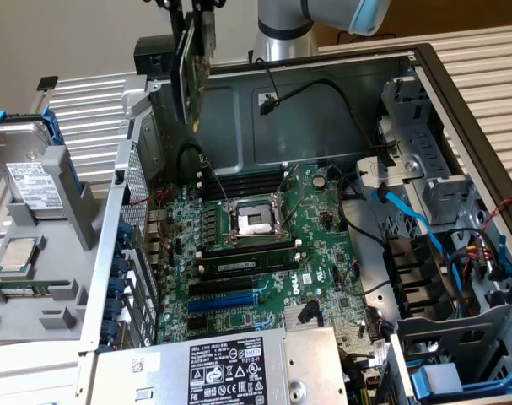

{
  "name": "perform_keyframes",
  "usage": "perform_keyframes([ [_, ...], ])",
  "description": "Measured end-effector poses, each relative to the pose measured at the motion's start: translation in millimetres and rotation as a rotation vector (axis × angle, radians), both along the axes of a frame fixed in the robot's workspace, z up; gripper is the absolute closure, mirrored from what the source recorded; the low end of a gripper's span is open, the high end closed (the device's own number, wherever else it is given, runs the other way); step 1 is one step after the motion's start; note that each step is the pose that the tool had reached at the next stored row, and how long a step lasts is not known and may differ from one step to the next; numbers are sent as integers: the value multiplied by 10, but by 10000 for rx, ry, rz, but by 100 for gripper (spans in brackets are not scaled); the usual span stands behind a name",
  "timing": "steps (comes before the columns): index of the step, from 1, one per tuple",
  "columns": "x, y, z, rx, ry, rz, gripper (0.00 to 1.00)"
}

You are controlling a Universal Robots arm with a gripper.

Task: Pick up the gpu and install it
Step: 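Pick up the gpu and move the gpu toward the slot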

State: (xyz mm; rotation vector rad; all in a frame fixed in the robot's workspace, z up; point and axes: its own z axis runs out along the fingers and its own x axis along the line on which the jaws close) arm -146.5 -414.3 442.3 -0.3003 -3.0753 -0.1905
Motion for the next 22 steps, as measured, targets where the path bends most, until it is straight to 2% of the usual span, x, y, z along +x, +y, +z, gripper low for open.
perform_keyframes([
  [4, 161, 0, -17, -1, -200, 0, 73],
  [8, 341, 0, -42, -1, -305, 0, 73],
  [10, 410, -2, -62, 0, -337, 1, 73],
  [13, 443, -24, -99, -1, -385, 1, 73],
  [22, 554, -134, -223, 21, -458, 0, 73],
])
